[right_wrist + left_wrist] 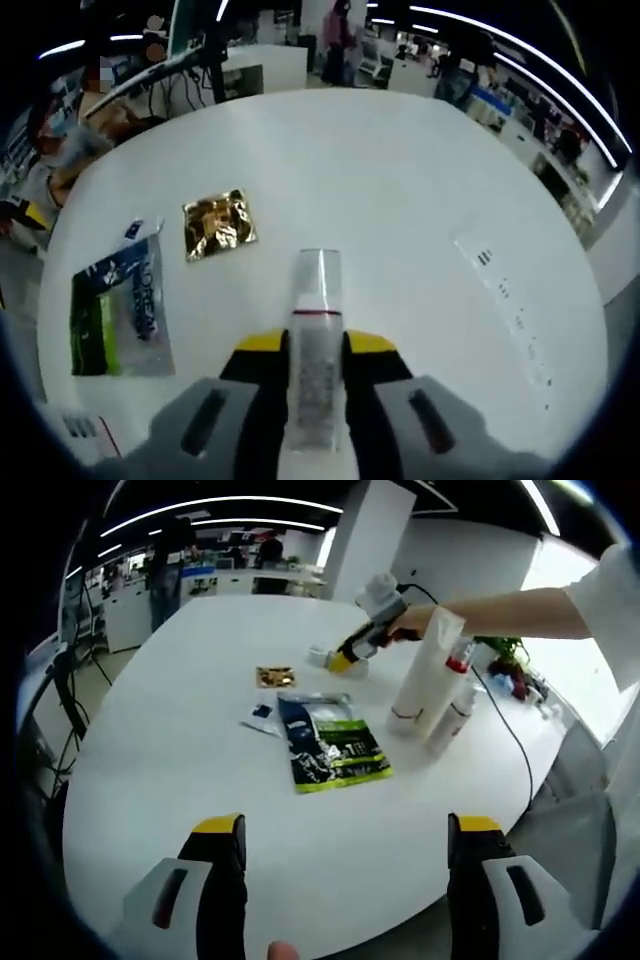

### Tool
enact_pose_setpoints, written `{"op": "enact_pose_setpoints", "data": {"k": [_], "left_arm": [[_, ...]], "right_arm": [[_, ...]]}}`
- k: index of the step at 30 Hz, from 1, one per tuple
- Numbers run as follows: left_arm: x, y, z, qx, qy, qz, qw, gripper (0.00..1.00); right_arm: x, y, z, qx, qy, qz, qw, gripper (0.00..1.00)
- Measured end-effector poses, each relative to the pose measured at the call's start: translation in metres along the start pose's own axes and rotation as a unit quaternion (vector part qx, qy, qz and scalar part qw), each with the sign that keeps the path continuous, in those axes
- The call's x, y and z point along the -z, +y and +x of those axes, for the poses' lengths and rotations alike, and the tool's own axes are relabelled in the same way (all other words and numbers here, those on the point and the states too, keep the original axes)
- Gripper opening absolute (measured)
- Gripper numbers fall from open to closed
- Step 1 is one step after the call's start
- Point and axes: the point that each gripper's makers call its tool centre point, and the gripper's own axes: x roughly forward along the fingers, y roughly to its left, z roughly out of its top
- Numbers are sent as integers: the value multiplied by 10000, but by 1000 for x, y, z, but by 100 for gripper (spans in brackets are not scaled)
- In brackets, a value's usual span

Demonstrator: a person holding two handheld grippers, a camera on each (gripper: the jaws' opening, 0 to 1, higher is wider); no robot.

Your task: Arrange the skincare products in the storage area until every visible bottle or jar stands upright without overlapping.

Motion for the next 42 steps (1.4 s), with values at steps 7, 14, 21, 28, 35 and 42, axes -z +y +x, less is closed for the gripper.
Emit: {"op": "enact_pose_setpoints", "data": {"k": [7,14,21,28,35,42], "left_arm": [[-4,1,-4,-23,-76,-69,9999,78],[-11,-7,-5,27,-174,-20,9998,78],[-14,-16,-6,116,-203,74,9997,78],[-29,-23,-10,244,-393,-4,9989,78],[-42,-27,-15,268,-499,173,9982,78],[-48,-40,-16,408,-542,345,9971,78]], "right_arm": [[-15,0,-12,-48,-324,127,9994,20],[-18,2,-35,38,-440,151,9989,20],[-14,3,-60,145,-546,251,9981,20],[-11,5,-82,249,-679,346,9968,20],[-24,-6,-116,586,-1235,652,9885,20],[-16,-6,-143,722,-1356,748,9853,20]]}}
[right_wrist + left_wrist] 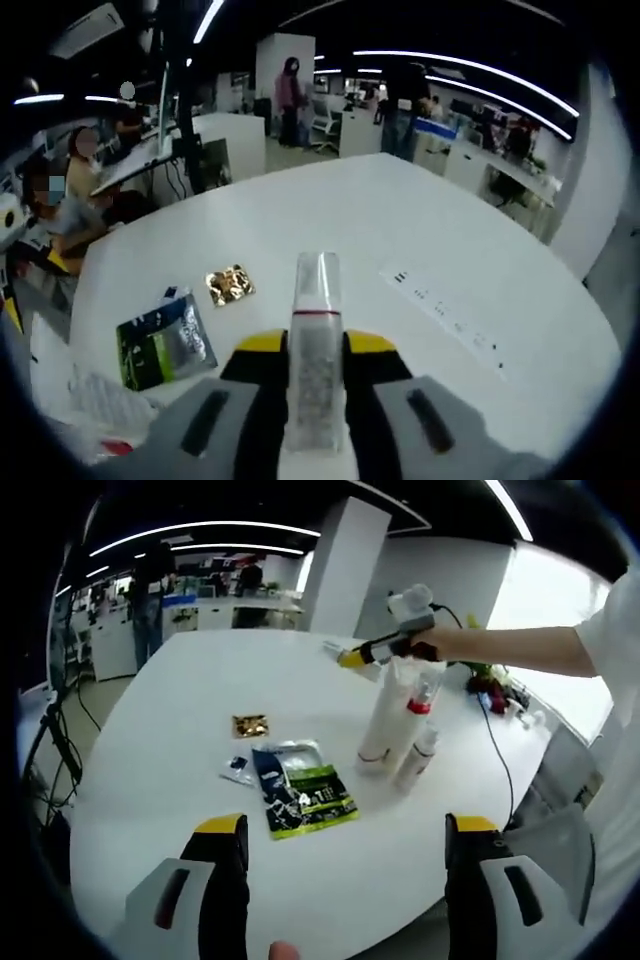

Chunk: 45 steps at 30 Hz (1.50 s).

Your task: Arrange the skincare products in the storage area until every visible bottle or jar stands upright without overlapping.

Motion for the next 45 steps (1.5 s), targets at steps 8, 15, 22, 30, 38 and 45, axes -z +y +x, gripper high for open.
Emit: {"op": "enact_pose_setpoints", "data": {"k": [8,15,22,30,38,45], "left_arm": [[-1,-12,-3,132,-5,144,9998,78],[-4,-24,-6,258,-28,269,9993,78],[-2,-39,-8,429,-25,386,9983,78],[4,-52,-14,606,-14,428,9972,78],[11,-63,-18,749,69,535,9957,78],[7,-75,-19,950,-1,576,9938,78]], "right_arm": [[-3,-6,-29,166,-258,299,9991,20],[-7,-9,-61,334,-563,490,9966,20],[-8,-4,-86,426,-719,526,9951,20],[-21,12,-111,386,-1092,763,9903,20],[-41,43,-141,171,-1604,980,9820,20],[-50,71,-168,-114,-2161,1548,9639,20]]}}
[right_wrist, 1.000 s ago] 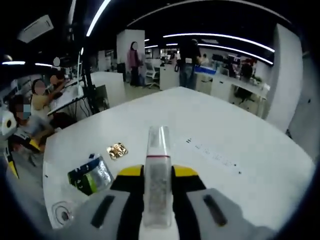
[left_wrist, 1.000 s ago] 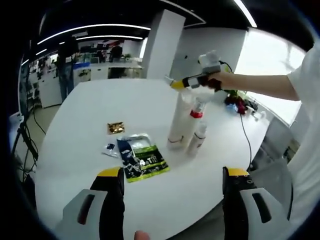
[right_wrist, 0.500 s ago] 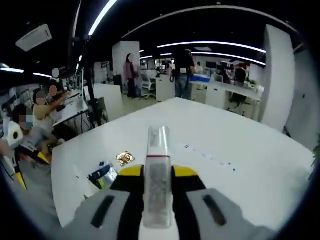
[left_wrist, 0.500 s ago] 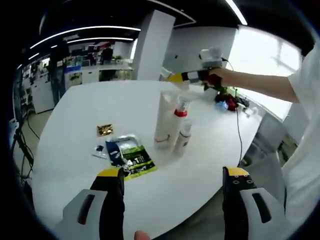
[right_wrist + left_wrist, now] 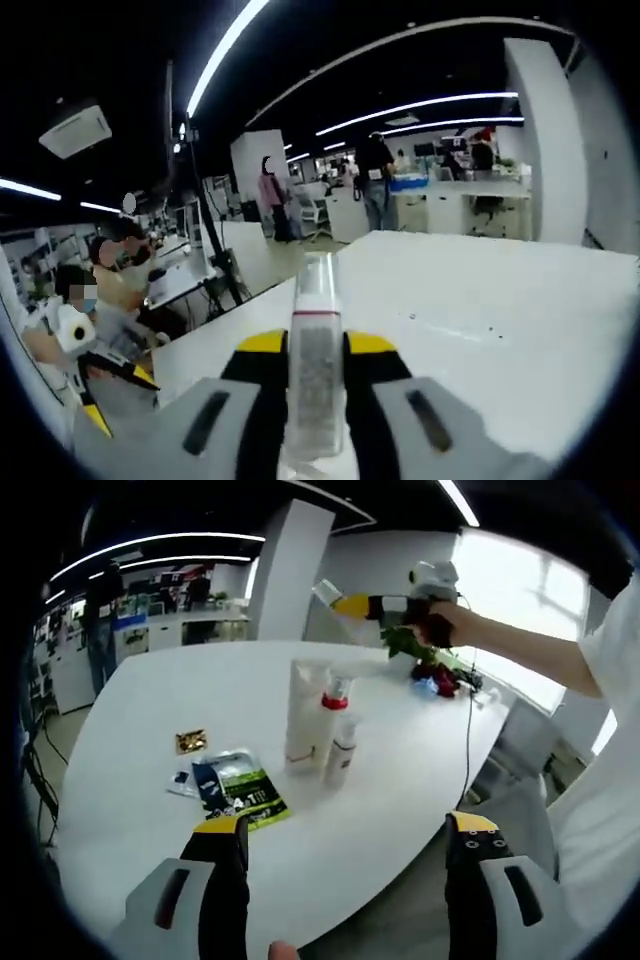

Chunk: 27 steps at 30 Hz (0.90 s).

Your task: Arrange the skincare products in the storage area until every visible bottle or jar stands upright without overlapping.

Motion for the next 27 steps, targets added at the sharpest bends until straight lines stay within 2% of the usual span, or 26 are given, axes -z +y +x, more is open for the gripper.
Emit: {"op": "enact_pose_setpoints", "data": {"k": [2,11,18,22,26,27], "left_arm": [[-1,-4,1,71,-19,5,10000,78],[-2,-22,2,323,-6,102,9994,78],[-9,-40,1,632,-119,25,9979,78],[-16,-53,-1,877,-227,-73,9959,78],[-25,-64,-6,1031,-367,-170,9938,78],[-27,-65,-7,1051,-394,-187,9935,78]], "right_arm": [[3,10,-8,-72,-85,191,9998,20],[24,46,-33,-230,-312,543,9978,20],[27,73,-48,-407,-673,875,9931,20],[27,90,-59,-626,-1008,1529,9811,20],[26,99,-68,-847,-1405,2265,9601,20],[28,100,-69,-853,-1448,2301,9586,20]]}}
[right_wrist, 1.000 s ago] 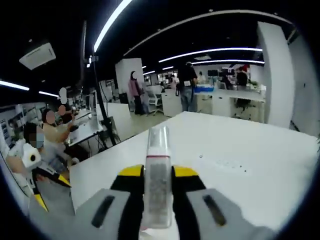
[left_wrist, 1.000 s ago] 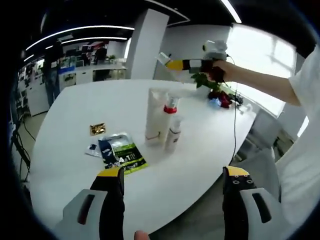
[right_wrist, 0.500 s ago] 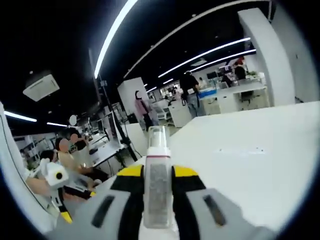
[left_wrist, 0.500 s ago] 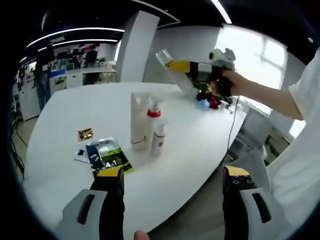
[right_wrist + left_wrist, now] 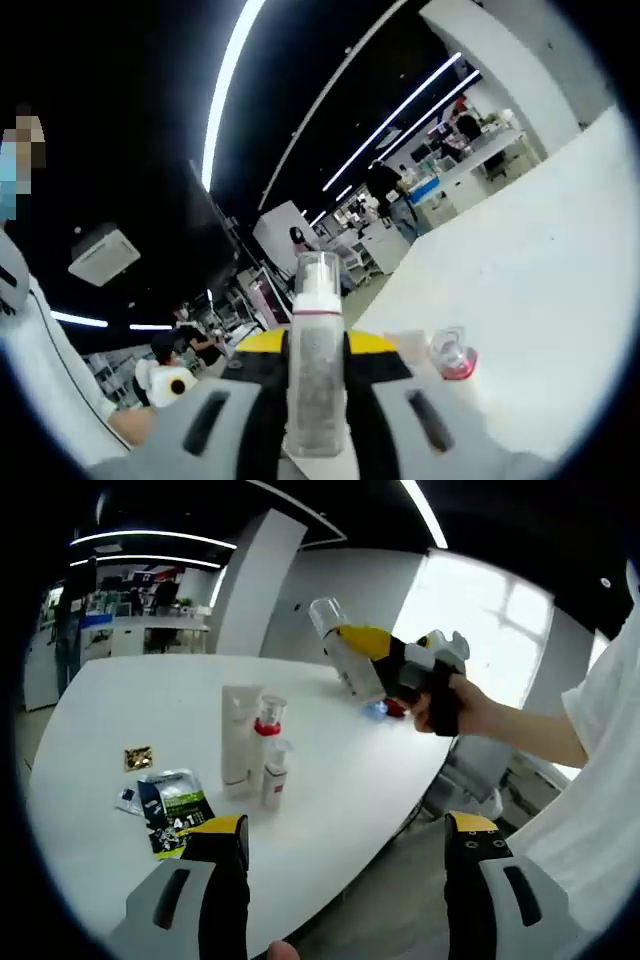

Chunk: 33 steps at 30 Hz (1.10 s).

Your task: Arrange the skincare products in the storage area until every visible bottle or jar stands upright without overlapping.

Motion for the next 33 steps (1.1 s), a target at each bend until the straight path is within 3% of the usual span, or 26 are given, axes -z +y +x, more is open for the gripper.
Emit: {"op": "enact_pose_setpoints", "data": {"k": [4,12,24,28,33], "left_arm": [[-6,-7,-3,130,-109,-79,9998,78],[-16,-28,2,506,-225,-221,9982,75],[-28,-52,11,1058,-119,-118,9942,58],[-35,-60,13,1245,-160,-44,9921,57],[-42,-69,15,1489,-248,-3,9885,46]], "right_arm": [[10,2,-4,-110,-79,323,9994,20],[26,30,-8,-640,-317,782,9944,20],[46,82,-17,-1645,47,365,9857,20],[54,91,-19,-1806,201,266,9830,20],[58,98,-21,-1975,240,307,9795,20]]}}
